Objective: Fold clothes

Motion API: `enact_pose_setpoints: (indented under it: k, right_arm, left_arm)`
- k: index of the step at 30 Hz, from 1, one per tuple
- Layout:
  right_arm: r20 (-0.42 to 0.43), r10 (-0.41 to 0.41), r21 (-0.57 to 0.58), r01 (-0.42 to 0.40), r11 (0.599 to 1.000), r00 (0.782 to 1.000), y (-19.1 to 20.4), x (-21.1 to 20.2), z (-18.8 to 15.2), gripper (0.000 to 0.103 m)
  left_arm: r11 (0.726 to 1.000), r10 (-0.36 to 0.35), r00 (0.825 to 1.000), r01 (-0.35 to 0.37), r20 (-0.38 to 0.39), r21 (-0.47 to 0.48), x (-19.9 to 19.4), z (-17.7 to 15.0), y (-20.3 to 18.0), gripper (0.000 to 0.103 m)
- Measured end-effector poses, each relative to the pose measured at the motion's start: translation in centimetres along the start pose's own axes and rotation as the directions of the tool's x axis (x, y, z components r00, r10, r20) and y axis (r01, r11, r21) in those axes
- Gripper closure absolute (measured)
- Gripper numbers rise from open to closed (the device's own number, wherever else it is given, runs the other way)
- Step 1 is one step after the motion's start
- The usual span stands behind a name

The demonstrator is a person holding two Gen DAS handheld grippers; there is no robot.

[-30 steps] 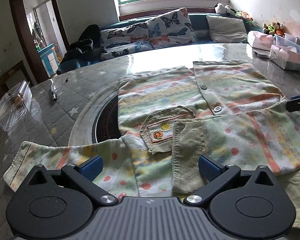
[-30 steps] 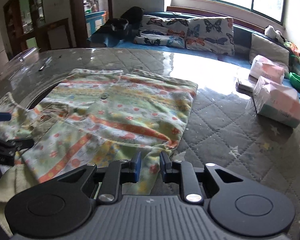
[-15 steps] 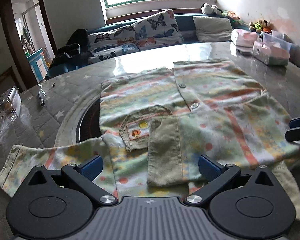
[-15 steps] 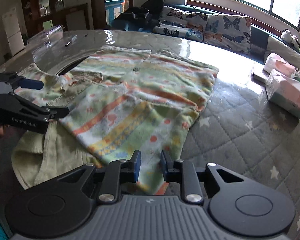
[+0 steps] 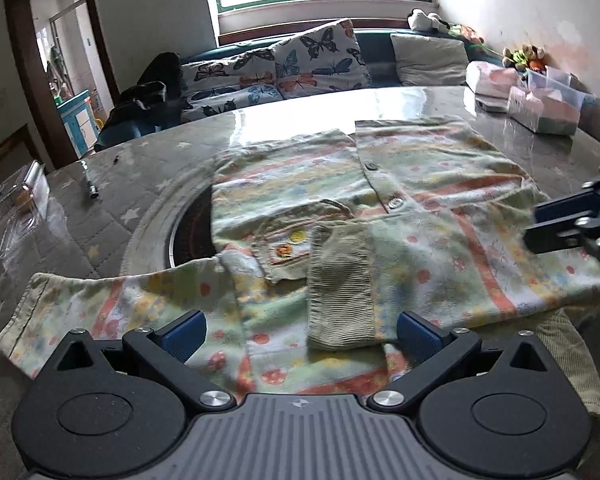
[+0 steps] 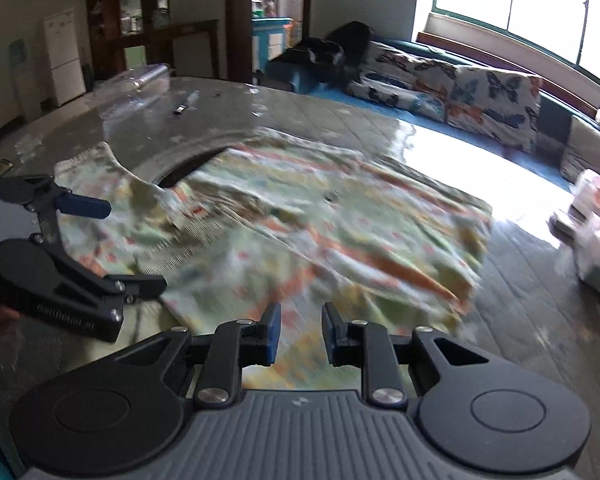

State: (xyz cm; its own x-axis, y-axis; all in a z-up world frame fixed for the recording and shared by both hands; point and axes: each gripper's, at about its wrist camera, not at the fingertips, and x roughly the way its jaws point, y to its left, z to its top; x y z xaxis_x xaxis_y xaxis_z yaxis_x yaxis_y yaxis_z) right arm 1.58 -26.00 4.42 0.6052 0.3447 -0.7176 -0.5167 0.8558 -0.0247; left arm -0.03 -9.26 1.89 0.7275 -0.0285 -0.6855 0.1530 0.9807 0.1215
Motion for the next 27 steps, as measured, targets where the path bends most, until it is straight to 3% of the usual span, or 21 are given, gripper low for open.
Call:
enact_pose_setpoints:
  k: [5,11,17,23,27]
  right_arm:
    - [-0.006,0.045,-0.027,-0.045,0.999,0.999,1.8,2.4,1.3,0.081]
    - [-0.029,0.064,-0.038,-0.065,0.997,0.998,2.8,4.4,1.5,0.081]
    - [-0.026,0.057,-0.033,-0.057,0.998,0.998,2.8,3.9,1.5,0.08]
    - [-0.007,0.051,-0.033,-0.051,0.998,0.999,2.8,2.8,1.6,0.074]
    - [0.006,0.05,-0.028,-0.05,0.998,0.999,2.8,2.2,1.6,0.074]
  left_arm:
    - [0.996,0.048,0.999,-0.048,0.002,-0.078,-0.9,-0.4,2.8,0.0]
    - [0.967,0.17,0.985,-0.172,-0.027,-0.188,-1.3,-1.5,7.9,0.0]
    - [0.899,0.309,0.949,-0.314,-0.068,-0.305,-1.4,-2.9,13.9,0.0]
    - [0.802,0.412,0.908,-0.404,-0.081,-0.44,-1.7,-3.6,19.3,0.0]
    - [0.768,0.398,0.914,-0.38,-0.081,-0.516,-1.7,-4.0,21.9,0.003]
